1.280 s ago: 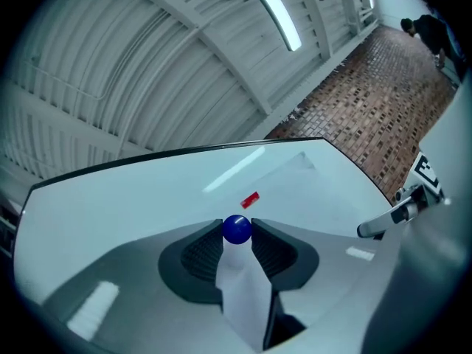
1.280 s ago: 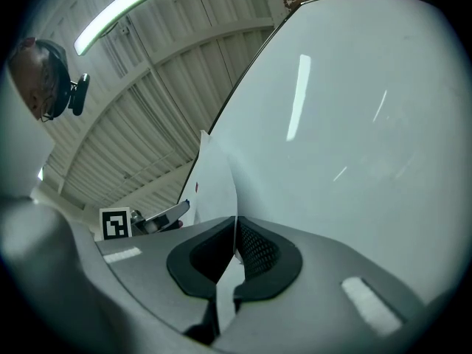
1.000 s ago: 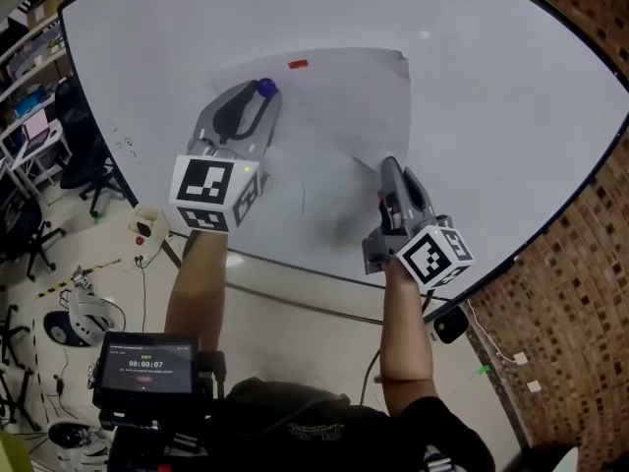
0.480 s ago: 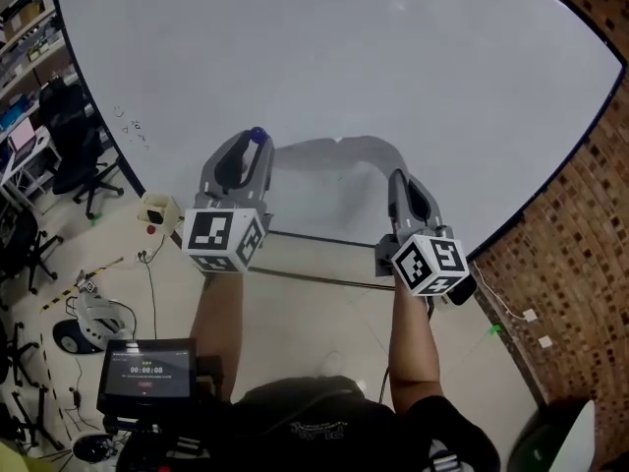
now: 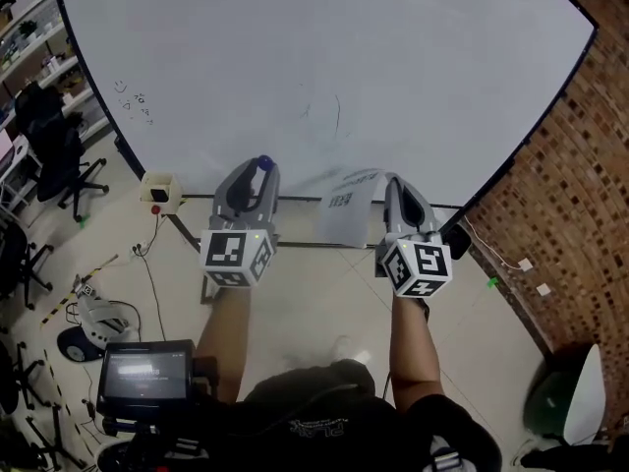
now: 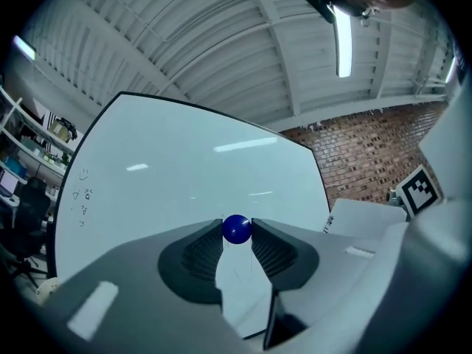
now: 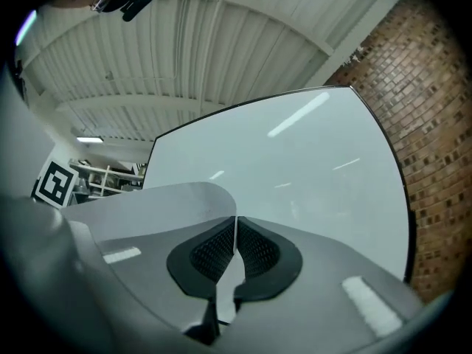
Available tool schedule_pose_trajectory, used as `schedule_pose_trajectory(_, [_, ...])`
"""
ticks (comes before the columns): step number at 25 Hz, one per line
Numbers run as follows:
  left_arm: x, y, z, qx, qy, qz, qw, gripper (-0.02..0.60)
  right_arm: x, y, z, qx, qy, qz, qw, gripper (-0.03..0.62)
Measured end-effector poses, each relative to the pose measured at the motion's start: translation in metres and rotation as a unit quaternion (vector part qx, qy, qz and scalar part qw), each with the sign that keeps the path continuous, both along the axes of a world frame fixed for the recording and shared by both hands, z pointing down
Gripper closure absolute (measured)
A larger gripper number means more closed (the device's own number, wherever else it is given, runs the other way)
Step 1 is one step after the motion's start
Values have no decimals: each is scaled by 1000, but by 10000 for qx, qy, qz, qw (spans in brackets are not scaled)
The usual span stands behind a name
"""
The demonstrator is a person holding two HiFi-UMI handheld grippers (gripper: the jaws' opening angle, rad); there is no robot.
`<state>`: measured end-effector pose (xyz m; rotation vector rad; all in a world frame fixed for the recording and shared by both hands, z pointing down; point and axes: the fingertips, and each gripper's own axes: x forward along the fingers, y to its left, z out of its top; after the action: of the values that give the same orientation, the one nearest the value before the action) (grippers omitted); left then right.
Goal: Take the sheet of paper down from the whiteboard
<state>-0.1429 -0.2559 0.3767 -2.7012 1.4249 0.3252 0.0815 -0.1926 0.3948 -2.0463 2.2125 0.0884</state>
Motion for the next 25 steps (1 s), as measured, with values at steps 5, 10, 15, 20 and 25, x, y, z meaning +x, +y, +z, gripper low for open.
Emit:
schedule_pose_trajectory(5, [4, 16, 12, -109, -39, 10, 9999, 459, -2, 19, 10, -116, 295, 168, 9994, 582])
schedule_pose_trajectory(10, [12, 26, 13, -92, -103, -64, 9999, 459, 0, 28, 11, -166, 532, 218, 9982, 582])
schedule_pose_trajectory(15, [17, 33, 16, -126, -147, -121, 9997, 459, -3, 32, 7, -116, 593, 134, 9981, 582])
schedule_pose_trajectory(20, [23, 37, 17, -131, -186, -149, 9996, 459, -4, 35, 5, -77, 595, 76, 9982, 582])
schedule_pose_trajectory(25, [25, 43, 18, -146, -223, -135, 9996, 459, -8, 39, 7, -96, 634, 56, 9979, 582])
